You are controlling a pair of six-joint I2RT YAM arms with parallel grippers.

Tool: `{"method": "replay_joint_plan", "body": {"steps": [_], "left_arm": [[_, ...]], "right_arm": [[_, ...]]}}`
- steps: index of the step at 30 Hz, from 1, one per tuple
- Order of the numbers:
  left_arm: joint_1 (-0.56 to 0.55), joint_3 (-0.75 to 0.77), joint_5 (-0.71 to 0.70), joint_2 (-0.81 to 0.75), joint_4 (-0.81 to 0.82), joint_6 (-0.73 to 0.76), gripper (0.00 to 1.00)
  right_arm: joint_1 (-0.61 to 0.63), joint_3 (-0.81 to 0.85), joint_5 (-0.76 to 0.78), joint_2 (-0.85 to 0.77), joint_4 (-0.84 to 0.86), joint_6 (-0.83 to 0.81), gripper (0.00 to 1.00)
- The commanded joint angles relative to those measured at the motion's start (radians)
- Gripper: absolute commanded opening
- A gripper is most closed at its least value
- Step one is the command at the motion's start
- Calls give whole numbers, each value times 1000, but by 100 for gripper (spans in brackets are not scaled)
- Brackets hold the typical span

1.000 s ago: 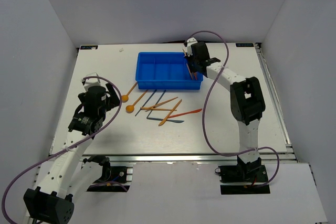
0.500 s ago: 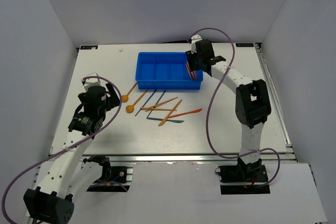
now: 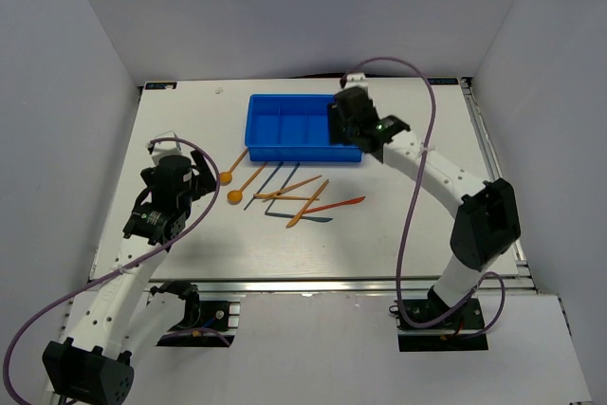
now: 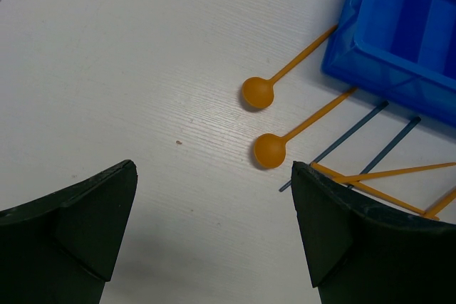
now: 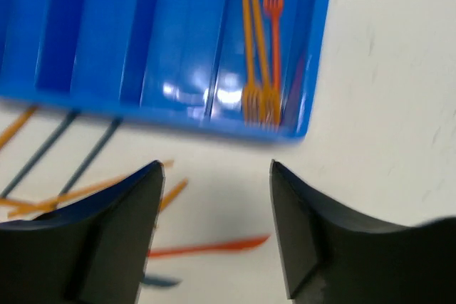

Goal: Sort the eating utensils into containers

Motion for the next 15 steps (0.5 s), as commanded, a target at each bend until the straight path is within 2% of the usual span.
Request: {"method": "replay_joint_plan", "body": {"steps": [1,3,4,5,8,10,14,15], "left_arm": [[-5,7,-18,-12,1,1,98],[-5,7,-20,-10,-1,1,98],[-5,9,-20,-10,-2,-1,98],[-5,7,-21,-10,-2,-1,98],[-5,7,-21,-20,-1,-1,98],[-5,4,-20,-23,1,-1,98],[-5,7,-9,-21,2,1,98],[-5,2,17,-21,10,7,98]], "right_arm": [[117,-165,220,-77,-109,291,73],[146,-266,191,-111,-53,378,74],[158,-337,129,-129,11,404,83],[164,-363,78,-137,27,433,84],[209,-408,108,-134,38,538,84],[261,-403,189,-114,3,647,83],[315,-356,264,-53,-51,763,72],[319,-330,274,-40,-69,789,67]]}}
